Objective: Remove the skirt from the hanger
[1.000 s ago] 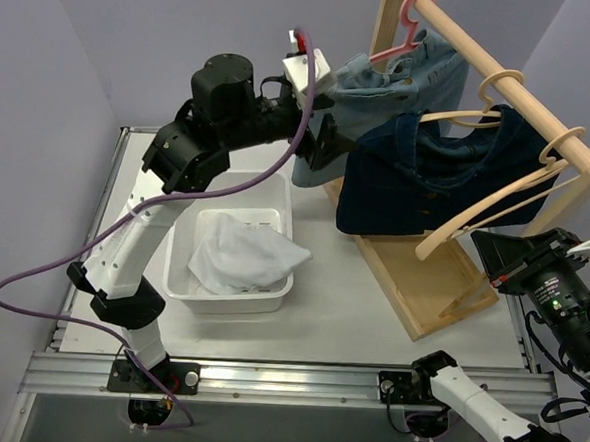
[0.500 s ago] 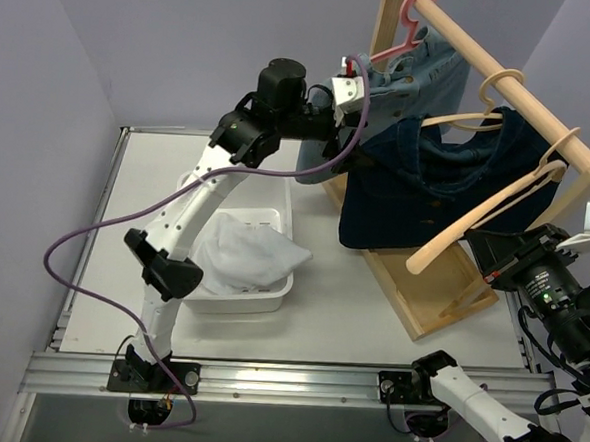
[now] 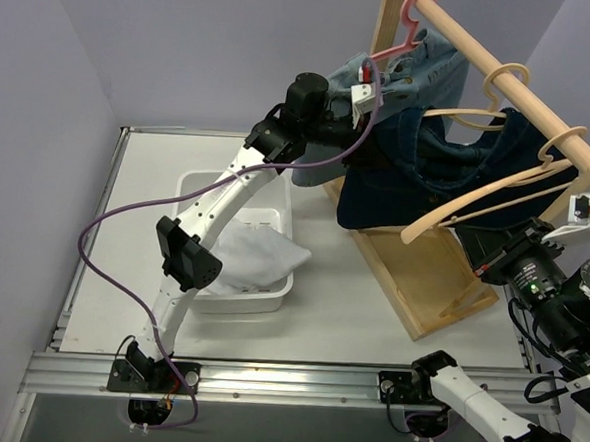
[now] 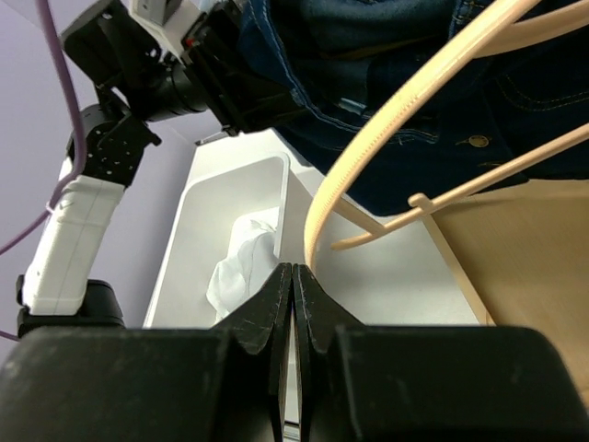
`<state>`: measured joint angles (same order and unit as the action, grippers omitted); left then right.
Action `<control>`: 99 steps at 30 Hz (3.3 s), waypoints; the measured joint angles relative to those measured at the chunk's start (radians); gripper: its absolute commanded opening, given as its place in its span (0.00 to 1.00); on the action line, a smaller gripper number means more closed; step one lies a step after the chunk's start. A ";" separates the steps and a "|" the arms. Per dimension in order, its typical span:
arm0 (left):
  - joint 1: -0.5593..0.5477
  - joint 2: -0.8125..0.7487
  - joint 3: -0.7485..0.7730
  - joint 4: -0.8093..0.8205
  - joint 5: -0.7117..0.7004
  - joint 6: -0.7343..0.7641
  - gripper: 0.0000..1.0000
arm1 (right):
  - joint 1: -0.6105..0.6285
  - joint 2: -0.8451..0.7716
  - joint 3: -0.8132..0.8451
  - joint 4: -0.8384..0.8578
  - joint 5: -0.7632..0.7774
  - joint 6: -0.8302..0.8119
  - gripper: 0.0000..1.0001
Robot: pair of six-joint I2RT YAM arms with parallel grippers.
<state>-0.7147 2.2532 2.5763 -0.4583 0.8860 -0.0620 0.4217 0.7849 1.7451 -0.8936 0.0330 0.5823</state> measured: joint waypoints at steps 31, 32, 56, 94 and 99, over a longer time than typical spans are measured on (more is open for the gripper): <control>0.174 -0.517 -0.690 0.584 0.027 -0.622 0.02 | 0.000 0.111 -0.014 0.069 -0.050 -0.053 0.04; 0.181 -0.549 -0.710 0.566 0.027 -0.607 0.02 | 0.000 0.118 -0.014 0.078 -0.059 -0.055 0.05; 0.155 -0.902 -0.916 -0.273 -0.294 -0.109 0.02 | 0.015 0.433 0.037 0.454 -0.360 0.019 0.38; 0.156 -0.980 -0.930 -0.316 -0.267 -0.096 0.02 | 0.025 0.604 0.014 0.552 -0.217 -0.114 0.25; 0.160 -0.974 -0.930 -0.311 -0.261 -0.121 0.02 | 0.033 0.614 0.001 0.584 -0.220 -0.109 0.20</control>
<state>-0.5545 1.2797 1.6459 -0.7696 0.6254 -0.1825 0.4549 1.3987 1.7458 -0.3096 -0.1867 0.4736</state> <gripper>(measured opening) 0.346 0.234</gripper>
